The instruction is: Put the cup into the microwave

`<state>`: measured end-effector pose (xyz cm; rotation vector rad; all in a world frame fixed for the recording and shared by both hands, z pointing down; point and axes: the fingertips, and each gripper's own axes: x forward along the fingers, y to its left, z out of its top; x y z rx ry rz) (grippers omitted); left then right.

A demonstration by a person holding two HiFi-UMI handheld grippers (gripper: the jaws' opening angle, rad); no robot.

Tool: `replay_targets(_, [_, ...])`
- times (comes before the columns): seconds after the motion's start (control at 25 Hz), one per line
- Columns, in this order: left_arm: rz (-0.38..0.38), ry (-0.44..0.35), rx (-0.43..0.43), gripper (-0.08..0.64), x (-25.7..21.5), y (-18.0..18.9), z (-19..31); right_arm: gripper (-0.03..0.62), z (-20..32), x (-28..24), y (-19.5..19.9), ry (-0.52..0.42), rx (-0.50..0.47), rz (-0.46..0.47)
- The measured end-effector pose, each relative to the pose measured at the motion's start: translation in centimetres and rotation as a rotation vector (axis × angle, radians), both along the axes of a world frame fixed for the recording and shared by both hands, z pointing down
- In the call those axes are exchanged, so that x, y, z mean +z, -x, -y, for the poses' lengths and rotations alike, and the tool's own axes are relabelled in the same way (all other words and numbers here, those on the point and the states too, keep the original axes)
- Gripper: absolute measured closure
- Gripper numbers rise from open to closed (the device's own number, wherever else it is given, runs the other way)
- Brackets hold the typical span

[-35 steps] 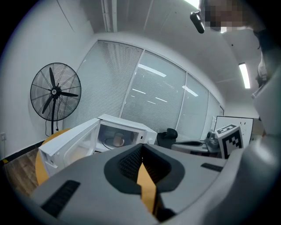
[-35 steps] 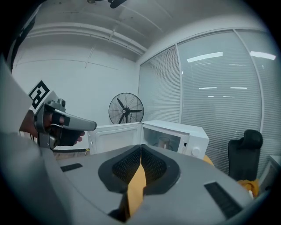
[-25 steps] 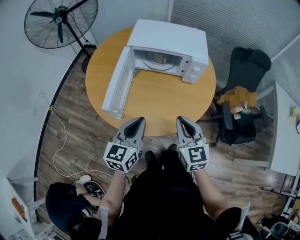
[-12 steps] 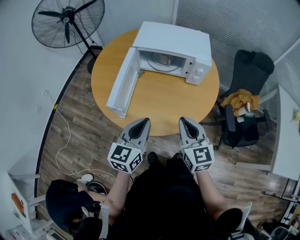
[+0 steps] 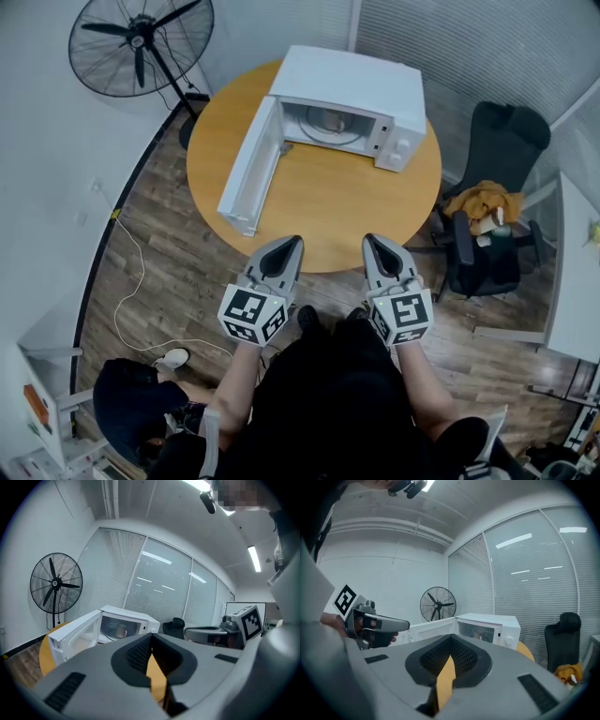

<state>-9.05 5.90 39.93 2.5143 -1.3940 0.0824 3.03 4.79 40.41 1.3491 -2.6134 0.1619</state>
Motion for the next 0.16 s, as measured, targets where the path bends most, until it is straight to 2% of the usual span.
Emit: replay_targets(0.16, [0.000,-0.003,0.004,0.565,-0.08,-0.06,0.08,0.583,-0.01,-0.06,-0.05,-0.004,0.002,-0.005])
